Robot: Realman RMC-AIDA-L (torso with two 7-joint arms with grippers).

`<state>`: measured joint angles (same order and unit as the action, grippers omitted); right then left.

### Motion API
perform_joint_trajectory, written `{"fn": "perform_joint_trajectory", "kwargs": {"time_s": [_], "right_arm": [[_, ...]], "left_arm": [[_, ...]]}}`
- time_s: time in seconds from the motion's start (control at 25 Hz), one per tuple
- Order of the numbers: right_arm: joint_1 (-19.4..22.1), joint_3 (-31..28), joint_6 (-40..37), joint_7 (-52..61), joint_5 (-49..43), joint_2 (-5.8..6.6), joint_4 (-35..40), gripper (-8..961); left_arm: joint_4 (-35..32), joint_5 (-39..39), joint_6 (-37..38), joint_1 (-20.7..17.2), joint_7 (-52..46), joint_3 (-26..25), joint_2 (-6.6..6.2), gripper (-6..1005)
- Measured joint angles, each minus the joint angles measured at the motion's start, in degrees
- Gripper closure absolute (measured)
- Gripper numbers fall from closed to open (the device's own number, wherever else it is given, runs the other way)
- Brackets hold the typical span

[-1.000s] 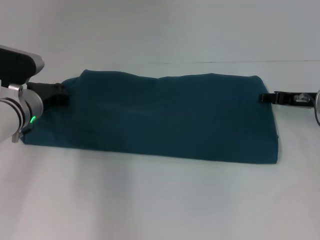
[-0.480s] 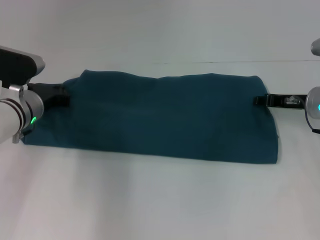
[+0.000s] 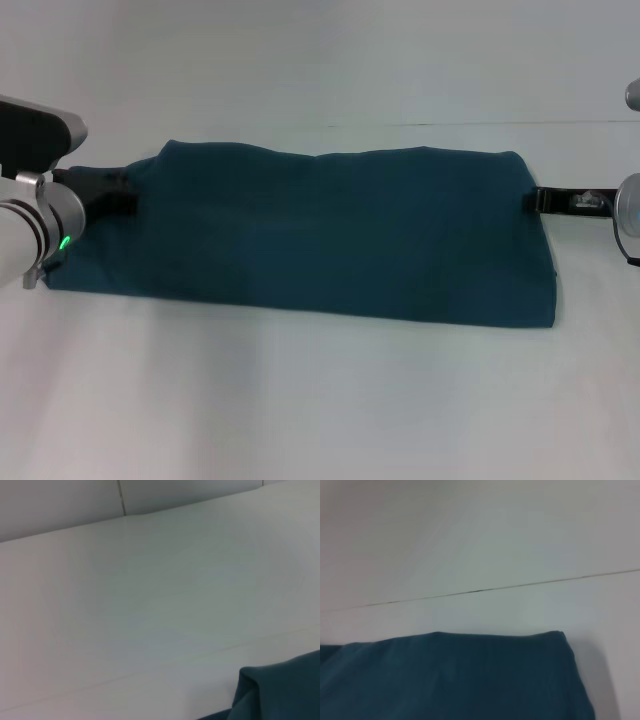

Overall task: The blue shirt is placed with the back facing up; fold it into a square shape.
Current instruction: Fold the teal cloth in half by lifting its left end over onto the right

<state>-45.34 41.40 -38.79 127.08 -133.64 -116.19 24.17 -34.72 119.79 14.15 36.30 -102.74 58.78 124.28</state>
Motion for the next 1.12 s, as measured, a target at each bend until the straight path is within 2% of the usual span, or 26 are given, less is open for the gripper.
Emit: {"fn": "perform_joint_trajectory", "kwargs": {"time_s": [0.32, 0.88, 1.12], "right_arm": [[0.3, -0.02, -0.09, 0.02, 0.05, 0.23, -0.08, 954], [1.62, -1.22, -0.92, 0.57, 0.27, 0.62, 1.12, 881], [1.78, -1.24, -1.84, 0.59, 0.31, 0.62, 1.64, 758]], "left_arm": [[-0.21, 0.0, -0.02, -0.01, 0.0, -0.07, 0.0, 981], [-0.23, 0.0, -0.15, -0.01, 0.0, -0.07, 0.0, 967], [-0.19, 0.0, -0.35, -0.01, 0.0, -0.07, 0.0, 962]]}}
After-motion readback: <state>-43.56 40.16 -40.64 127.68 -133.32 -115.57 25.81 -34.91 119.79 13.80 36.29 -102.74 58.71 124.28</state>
